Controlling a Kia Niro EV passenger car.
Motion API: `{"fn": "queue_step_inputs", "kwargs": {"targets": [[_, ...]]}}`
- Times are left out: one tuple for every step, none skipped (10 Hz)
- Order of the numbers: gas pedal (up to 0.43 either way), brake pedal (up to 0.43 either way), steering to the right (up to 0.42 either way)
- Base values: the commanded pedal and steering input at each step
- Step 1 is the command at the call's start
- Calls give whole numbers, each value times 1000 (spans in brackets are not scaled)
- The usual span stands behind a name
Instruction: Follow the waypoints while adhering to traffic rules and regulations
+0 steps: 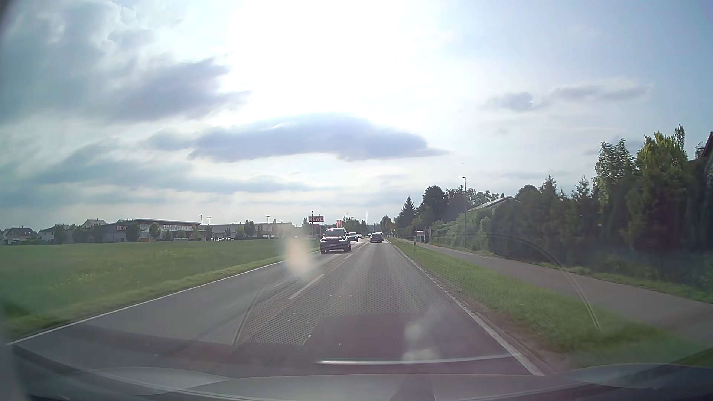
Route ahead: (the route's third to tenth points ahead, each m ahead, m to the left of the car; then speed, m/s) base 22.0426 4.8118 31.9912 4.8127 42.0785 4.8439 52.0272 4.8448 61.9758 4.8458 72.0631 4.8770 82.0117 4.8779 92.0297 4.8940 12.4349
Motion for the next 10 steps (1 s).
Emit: {"fn": "queue_step_inputs", "kwargs": {"targets": [[169, 0, 0], [169, 0, 0], [169, 0, 0], [169, 0, 0], [169, 0, 0], [169, 0, 0], [169, 0, 0], [169, 0, 0], [169, 0, 0], [169, 0, 0]]}}
